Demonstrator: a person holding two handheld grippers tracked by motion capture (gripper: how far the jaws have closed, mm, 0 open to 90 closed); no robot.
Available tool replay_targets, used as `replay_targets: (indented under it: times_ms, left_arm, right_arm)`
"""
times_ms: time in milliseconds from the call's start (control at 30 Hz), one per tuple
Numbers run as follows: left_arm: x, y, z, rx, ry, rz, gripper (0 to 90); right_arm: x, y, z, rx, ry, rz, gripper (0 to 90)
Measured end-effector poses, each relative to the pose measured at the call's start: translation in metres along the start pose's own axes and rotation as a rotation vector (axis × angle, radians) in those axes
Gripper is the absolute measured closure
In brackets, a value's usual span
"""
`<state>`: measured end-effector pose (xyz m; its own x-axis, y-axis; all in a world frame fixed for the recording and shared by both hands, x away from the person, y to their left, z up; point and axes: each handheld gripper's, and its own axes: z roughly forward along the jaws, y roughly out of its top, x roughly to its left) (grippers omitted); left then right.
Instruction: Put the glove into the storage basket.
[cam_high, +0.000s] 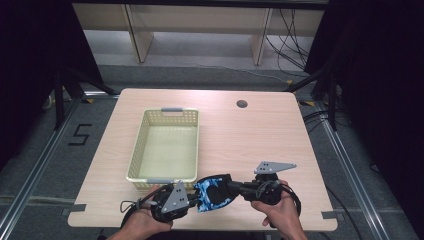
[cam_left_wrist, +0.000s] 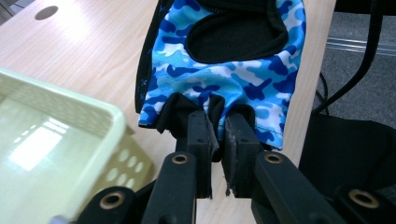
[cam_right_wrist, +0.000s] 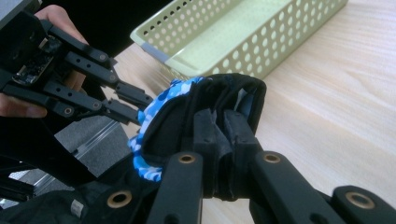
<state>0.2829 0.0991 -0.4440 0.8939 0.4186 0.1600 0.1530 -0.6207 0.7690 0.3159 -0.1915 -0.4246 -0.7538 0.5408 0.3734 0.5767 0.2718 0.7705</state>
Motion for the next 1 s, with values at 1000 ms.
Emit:
replay_targets:
  times_ms: [1000]
  left_arm:
    - [0.07, -0.002, -0.054, 0.075, 0.117, -0.009, 81.9]
  right_arm:
    - [0.021, 0.082, 0.056, 0.037, 0.04, -0.094, 86.0]
